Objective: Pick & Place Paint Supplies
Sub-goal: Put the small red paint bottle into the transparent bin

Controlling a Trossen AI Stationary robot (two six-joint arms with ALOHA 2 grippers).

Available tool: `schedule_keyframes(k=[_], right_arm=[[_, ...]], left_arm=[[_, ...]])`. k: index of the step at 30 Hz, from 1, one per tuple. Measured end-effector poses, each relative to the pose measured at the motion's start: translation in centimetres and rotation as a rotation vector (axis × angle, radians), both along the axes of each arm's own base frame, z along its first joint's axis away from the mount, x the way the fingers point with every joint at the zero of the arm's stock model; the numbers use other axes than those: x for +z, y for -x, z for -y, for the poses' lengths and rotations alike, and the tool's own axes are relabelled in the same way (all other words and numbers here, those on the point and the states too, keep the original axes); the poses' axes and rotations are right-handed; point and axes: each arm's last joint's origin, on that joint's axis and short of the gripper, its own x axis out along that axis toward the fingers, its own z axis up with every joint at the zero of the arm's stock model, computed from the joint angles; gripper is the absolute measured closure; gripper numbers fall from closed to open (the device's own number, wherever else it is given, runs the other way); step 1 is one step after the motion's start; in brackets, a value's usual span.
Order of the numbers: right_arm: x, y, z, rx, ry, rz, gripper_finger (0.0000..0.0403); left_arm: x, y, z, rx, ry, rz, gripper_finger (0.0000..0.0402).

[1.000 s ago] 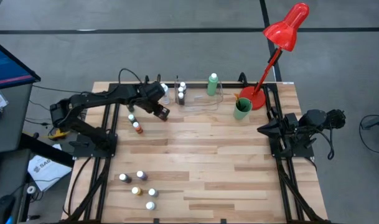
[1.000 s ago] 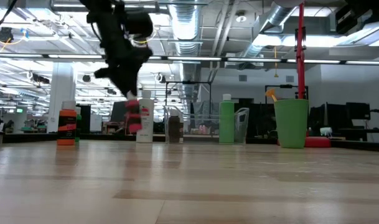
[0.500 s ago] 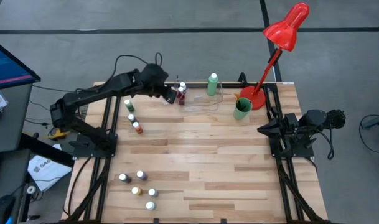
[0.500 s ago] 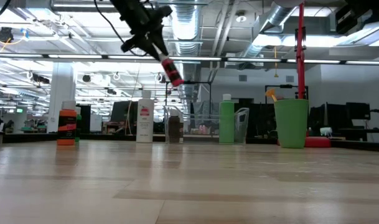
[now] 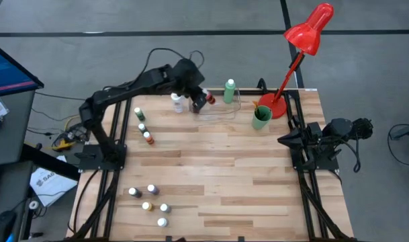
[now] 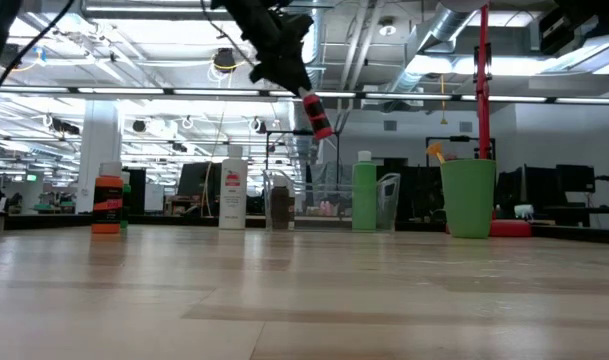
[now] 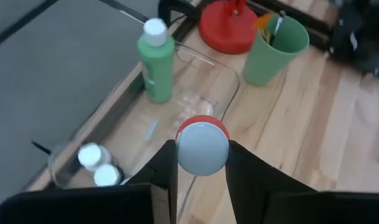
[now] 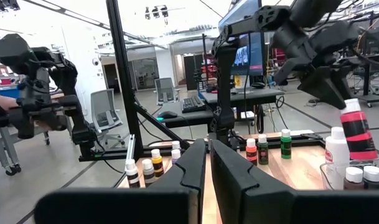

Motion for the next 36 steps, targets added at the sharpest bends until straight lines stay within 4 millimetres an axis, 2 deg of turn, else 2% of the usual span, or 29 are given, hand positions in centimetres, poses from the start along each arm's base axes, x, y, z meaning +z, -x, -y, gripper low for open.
schedule_keyframes(k=[3,12,17,26,36], right_arm=[[0.0,0.0,0.0,0.0,0.0,0.0,0.0381],[0.0,0.0,0.0,0.0,0.0,0.001,0.0381],[0.0,0.0,0.0,0.0,0.001,-0.001,0.0381],[0.0,0.0,0.0,0.001,0.0,0.0,0.0381],[0.0,0.0,0.0,0.001,0.0,0.0,0.0381]], left_arm=[[0.2,-0.7,-0.4,-0.056,-0.045,-0.067,0.0321],[-1.9,-0.9,-0.6,-0.127,-0.06,-0.263,0.0321],[-2.6,-1.5,-0.9,-0.137,-0.071,-0.275,0.032],[-5.7,-2.9,-1.6,-0.16,-0.058,-0.37,0.032],[-7.2,-2.9,-2.0,-0.149,-0.041,-0.455,0.032]])
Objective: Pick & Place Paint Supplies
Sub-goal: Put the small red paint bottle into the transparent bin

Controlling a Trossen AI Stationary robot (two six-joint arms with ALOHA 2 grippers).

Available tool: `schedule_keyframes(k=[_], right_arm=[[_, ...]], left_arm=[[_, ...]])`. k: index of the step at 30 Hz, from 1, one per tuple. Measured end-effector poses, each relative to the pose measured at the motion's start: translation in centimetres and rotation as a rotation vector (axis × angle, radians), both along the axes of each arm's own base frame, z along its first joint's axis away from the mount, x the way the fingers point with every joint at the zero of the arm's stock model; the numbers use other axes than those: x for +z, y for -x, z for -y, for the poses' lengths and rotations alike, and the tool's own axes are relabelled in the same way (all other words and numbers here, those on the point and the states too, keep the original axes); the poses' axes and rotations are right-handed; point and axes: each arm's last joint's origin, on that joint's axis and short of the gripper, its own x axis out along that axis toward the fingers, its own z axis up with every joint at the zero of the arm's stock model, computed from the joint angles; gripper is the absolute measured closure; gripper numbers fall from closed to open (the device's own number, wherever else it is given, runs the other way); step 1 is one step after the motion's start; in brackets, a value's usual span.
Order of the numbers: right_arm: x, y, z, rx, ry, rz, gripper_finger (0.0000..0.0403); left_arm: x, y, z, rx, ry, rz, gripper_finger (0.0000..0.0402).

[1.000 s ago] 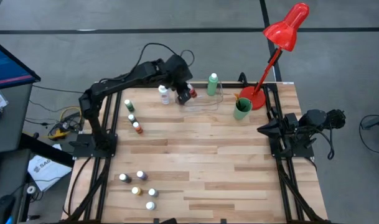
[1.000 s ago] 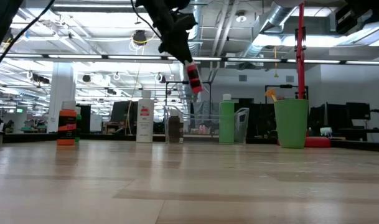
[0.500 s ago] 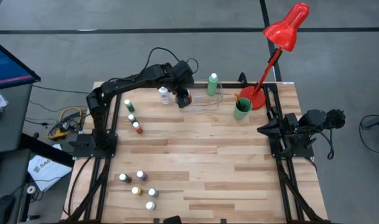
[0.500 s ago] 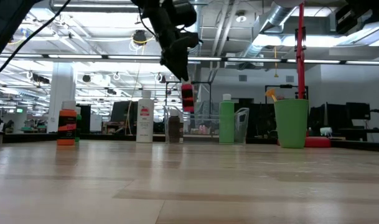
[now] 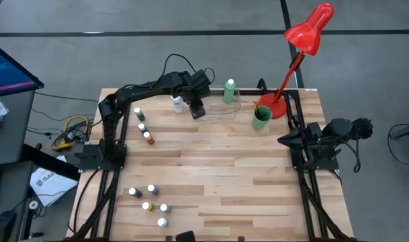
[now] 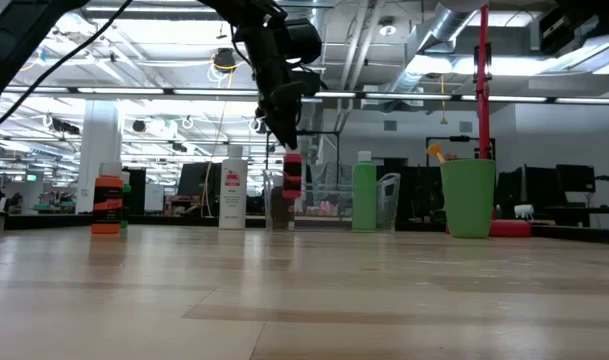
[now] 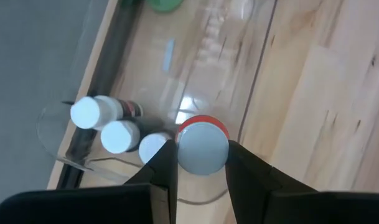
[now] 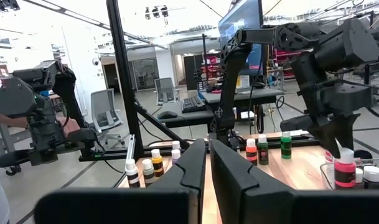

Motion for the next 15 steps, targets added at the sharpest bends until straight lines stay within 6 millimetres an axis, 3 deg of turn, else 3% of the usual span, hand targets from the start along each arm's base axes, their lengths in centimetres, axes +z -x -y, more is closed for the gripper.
schedule_keyframes(k=[7,15], right_arm=[[0.0,0.0,0.0,0.0,0.0,0.0,0.0381],[0.0,0.0,0.0,0.0,0.0,0.0,0.0381]], left_arm=[[-0.3,0.0,0.0,0.014,0.005,-0.004,0.032],[-2.6,0.5,0.1,0.033,0.04,-0.063,0.032]])
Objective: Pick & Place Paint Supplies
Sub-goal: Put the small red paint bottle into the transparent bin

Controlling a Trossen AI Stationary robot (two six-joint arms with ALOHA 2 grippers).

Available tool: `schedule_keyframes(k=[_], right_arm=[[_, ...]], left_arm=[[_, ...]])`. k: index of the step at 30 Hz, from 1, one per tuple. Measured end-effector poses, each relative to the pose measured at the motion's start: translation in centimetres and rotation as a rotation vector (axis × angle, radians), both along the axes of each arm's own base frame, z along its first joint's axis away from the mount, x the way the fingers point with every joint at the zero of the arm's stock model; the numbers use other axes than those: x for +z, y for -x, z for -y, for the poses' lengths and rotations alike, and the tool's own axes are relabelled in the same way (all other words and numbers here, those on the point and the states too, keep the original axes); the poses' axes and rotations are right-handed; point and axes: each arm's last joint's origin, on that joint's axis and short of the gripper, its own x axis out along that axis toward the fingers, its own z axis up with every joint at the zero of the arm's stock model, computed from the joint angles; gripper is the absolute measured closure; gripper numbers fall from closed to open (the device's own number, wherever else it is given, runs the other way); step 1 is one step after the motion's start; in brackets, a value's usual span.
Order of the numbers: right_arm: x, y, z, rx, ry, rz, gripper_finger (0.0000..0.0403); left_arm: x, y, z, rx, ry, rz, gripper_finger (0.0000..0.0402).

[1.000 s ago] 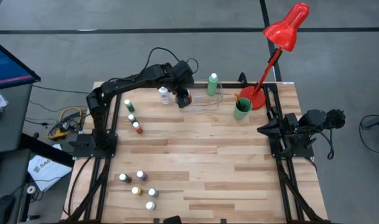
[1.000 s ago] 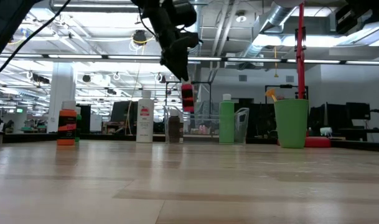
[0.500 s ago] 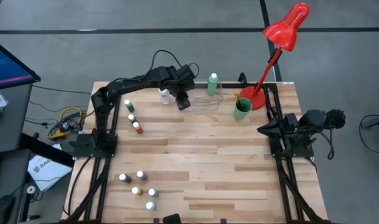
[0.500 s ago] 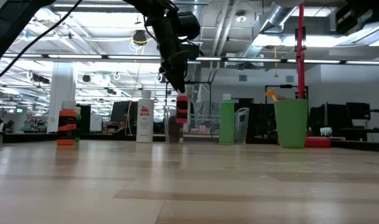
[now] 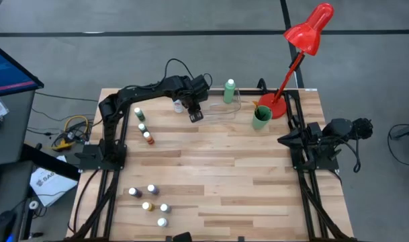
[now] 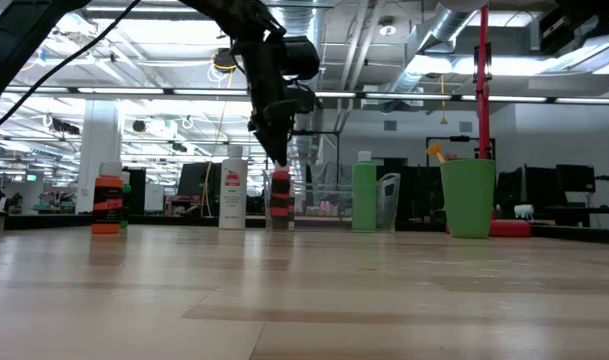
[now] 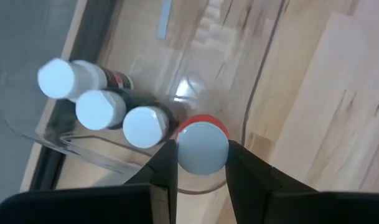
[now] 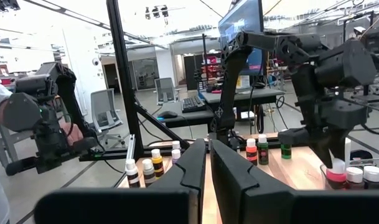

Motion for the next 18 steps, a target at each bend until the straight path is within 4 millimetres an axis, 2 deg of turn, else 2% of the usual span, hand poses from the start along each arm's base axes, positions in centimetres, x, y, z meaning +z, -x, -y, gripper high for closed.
schedule_keyframes(k=[10,18], right_arm=[[0.0,0.0,0.0,0.0,0.0,0.0,0.0381],[0.0,0.0,0.0,0.0,0.0,0.0,0.0381]], left_arm=[[-1.5,0.1,0.1,0.001,0.003,-0.001,0.032],[-1.5,-0.1,0.0,0.003,-0.008,0.023,0.0316]])
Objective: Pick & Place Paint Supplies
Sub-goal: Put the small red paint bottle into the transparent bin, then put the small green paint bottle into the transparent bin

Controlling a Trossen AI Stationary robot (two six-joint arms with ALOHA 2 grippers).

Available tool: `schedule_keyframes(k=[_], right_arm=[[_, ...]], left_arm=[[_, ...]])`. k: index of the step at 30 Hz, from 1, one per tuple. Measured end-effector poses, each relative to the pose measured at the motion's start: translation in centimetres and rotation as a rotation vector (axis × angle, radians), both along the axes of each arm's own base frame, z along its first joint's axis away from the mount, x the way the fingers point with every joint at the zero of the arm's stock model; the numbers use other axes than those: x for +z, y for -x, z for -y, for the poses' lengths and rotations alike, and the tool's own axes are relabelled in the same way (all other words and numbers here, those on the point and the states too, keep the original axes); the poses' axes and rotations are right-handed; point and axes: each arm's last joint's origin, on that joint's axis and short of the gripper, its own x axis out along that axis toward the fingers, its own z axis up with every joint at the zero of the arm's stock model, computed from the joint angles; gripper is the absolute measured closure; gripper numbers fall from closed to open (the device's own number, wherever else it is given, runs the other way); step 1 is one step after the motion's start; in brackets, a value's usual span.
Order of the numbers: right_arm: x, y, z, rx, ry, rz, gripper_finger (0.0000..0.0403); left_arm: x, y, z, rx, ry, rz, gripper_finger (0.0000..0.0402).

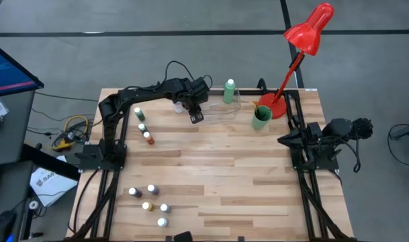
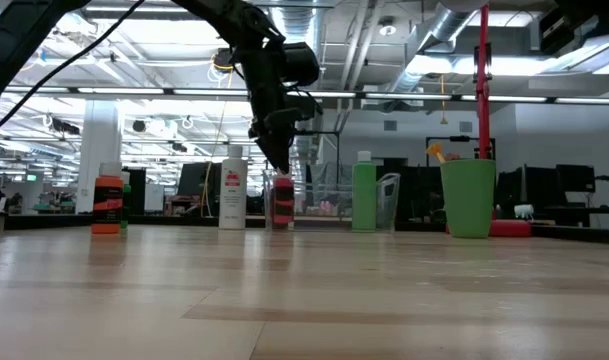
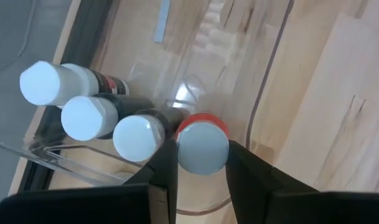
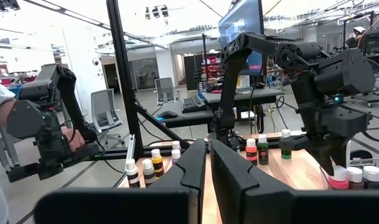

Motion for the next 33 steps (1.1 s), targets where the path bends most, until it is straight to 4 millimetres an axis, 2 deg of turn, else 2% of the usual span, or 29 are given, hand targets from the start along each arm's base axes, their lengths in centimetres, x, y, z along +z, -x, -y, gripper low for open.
schedule_keyframes(k=[10,23,33], right_arm=[[0.0,0.0,0.0,0.0,0.0,0.0,0.0381],[0.0,0.0,0.0,0.0,0.0,0.0,0.0381],[0.0,0.0,0.0,0.0,0.0,0.0,0.0381]], left_arm=[[-1.1,0.1,0.0,0.005,-0.001,0.007,0.0309],[-1.2,0.1,0.0,0.006,0.001,0.002,0.0307],[-1.2,0.2,-0.1,0.019,-0.029,-0.014,0.025]])
